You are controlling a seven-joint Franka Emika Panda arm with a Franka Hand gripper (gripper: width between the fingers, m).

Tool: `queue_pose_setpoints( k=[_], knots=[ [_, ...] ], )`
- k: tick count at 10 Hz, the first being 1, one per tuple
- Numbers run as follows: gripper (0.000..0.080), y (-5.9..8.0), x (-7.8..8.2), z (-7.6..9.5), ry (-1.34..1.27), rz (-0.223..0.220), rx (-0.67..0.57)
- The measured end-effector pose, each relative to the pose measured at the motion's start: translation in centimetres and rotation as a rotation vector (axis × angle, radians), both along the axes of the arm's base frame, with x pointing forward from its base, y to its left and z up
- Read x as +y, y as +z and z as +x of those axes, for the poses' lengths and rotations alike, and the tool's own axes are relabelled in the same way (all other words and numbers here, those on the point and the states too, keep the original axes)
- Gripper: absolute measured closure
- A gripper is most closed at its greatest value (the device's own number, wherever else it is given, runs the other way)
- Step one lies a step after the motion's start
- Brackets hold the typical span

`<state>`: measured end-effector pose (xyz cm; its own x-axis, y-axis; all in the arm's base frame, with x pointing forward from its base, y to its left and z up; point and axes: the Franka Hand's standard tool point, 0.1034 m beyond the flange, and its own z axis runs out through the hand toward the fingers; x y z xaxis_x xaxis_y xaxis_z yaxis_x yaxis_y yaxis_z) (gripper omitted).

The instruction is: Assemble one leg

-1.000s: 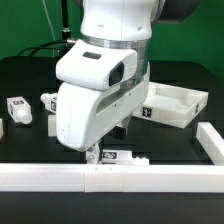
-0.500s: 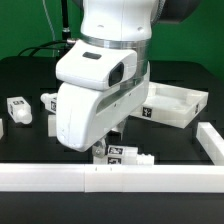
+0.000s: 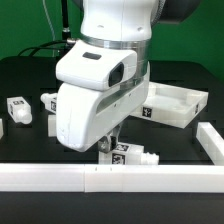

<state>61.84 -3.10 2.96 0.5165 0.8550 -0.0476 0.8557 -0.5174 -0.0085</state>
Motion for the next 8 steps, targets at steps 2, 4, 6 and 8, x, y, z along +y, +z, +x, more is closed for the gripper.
queue_pose_setpoints(
  k=[2, 4, 6, 8],
  knots=[
    [0.0798, 0.0, 0.0, 0.0, 0.000, 0.000, 0.000],
    [0.0798, 0.4, 0.3, 0.1, 0.005, -0.002, 0.010],
    [0.0674, 0.4, 1.2, 0.1, 0.019, 0.000, 0.008],
    [0.0356, -0.3, 1.7, -0.4, 0.027, 0.003, 0.000]
  ],
)
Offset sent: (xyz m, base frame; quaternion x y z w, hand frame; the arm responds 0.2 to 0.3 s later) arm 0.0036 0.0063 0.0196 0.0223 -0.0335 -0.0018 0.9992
